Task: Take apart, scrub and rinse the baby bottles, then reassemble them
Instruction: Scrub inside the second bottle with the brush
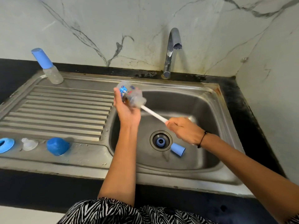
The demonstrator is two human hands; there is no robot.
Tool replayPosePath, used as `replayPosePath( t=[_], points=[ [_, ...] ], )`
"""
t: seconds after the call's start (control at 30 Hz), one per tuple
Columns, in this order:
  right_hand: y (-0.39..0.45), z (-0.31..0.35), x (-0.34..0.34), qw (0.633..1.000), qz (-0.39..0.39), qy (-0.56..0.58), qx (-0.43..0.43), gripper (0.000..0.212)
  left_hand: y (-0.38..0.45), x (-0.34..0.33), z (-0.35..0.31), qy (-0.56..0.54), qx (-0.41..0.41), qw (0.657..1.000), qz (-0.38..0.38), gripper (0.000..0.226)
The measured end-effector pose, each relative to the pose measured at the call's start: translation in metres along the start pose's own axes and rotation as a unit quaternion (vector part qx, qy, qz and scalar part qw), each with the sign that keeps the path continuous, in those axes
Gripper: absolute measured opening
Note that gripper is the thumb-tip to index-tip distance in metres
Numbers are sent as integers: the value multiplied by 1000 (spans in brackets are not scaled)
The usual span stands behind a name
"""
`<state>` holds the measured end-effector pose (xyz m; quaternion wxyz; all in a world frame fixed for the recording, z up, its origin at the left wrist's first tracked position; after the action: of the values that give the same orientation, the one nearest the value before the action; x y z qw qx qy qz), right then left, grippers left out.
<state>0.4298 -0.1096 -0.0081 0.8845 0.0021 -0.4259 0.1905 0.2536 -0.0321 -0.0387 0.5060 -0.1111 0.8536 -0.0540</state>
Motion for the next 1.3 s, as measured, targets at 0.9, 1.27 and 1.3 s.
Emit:
replayPosePath(
  t=[0.9,1.27,1.3],
  points=[
    [-26,9,-2,929,-116,-353,1,33,-14,-7,-1,29,-42,986,-161,25],
    [-16,20,-2,934,-94,-344,33,34,-16,2,1,25,-17,990,-138,22],
    [-18,16,4,934,-85,-345,30,34,-16,2,1,27,-12,991,-128,17]
  ],
)
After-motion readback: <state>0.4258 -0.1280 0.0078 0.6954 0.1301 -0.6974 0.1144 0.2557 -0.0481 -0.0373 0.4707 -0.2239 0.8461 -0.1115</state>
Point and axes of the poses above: each hand's wrist, its own y-axis towards the middle knuckle, its own x-axis out of the back of the hand, z = x × y, the point moved 2 cm from there along y, towards the middle knuckle, and after that the axes turned 2 degrees about x, right-handed, at the moved point
